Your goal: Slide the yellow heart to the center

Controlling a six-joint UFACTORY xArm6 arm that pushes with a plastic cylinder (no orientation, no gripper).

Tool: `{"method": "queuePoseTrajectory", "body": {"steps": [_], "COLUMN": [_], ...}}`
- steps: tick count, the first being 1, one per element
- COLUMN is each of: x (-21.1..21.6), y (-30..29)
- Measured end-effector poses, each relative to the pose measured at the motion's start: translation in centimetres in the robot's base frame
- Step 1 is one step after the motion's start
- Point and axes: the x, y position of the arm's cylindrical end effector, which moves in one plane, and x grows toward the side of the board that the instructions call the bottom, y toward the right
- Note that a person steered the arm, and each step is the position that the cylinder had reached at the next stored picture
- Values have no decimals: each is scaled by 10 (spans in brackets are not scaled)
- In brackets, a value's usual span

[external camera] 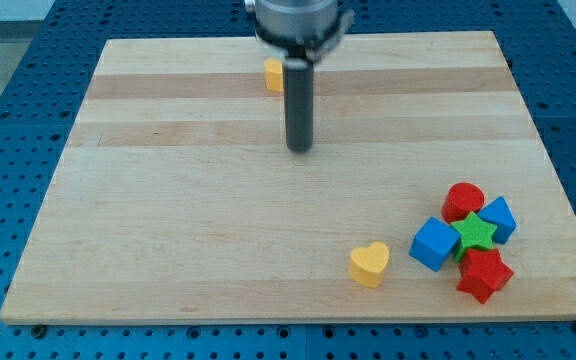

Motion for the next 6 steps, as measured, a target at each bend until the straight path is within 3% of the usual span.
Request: {"method": "queuePoseTrajectory", "body": {"steps": [1, 2, 3, 4, 5, 6], "x": [24, 128, 174, 160, 173, 163], "y": [-59, -67, -27, 14, 69, 83]}}
